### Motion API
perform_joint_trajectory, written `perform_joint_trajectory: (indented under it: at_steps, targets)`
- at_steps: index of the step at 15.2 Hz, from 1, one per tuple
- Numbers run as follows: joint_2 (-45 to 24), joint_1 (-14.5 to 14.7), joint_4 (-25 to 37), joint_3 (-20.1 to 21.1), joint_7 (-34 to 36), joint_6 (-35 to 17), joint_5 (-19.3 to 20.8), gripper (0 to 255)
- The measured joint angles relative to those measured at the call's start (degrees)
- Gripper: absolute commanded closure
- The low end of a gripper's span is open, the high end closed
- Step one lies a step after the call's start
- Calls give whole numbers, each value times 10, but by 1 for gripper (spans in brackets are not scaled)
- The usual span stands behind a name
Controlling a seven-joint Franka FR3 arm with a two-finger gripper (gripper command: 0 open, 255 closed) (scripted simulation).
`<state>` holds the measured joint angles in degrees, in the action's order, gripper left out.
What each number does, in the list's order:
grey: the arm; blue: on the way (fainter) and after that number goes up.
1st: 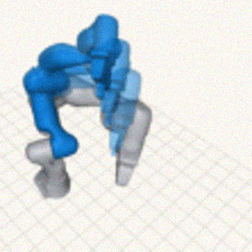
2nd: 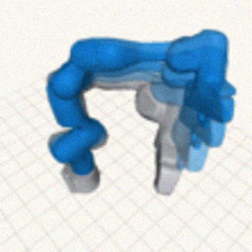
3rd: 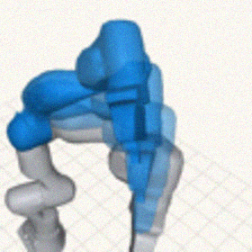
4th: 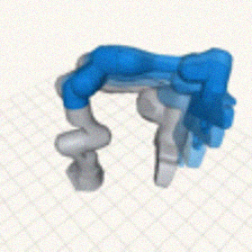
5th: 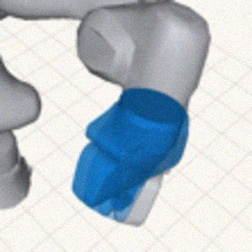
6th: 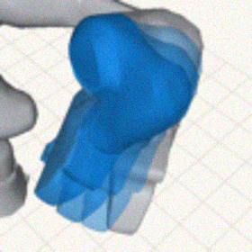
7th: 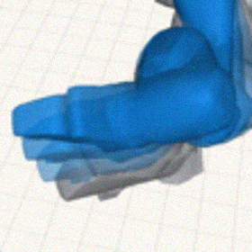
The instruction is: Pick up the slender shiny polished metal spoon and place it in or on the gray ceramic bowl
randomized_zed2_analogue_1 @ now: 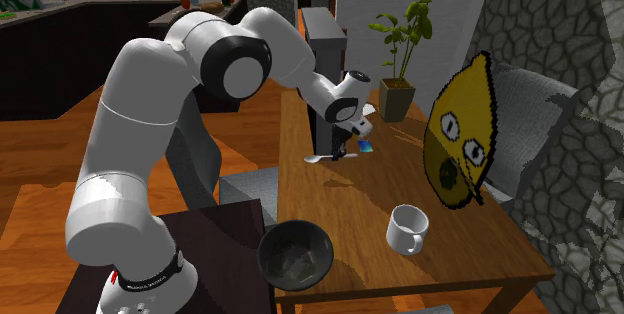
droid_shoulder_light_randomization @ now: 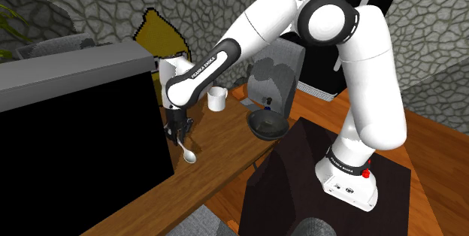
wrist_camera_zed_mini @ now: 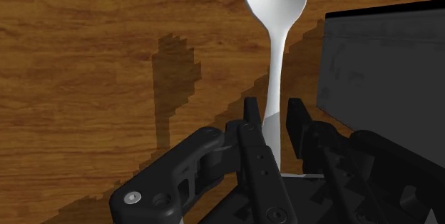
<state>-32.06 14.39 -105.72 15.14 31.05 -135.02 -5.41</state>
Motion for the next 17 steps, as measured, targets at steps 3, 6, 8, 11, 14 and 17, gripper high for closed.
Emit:
perform_joint_trajectory:
  at_steps: [3,6,8,11,14,17]
  targets:
    - [15,-2,4,2,1,18,-2,255]
    - [31,-4,4,4,2,34,-4,255]
    - [42,-5,4,5,3,46,-6,255]
    - [55,-8,9,6,4,63,-8,255]
    - [68,-9,16,7,6,83,-10,255]
    - [96,-19,-11,9,-4,84,-17,255]
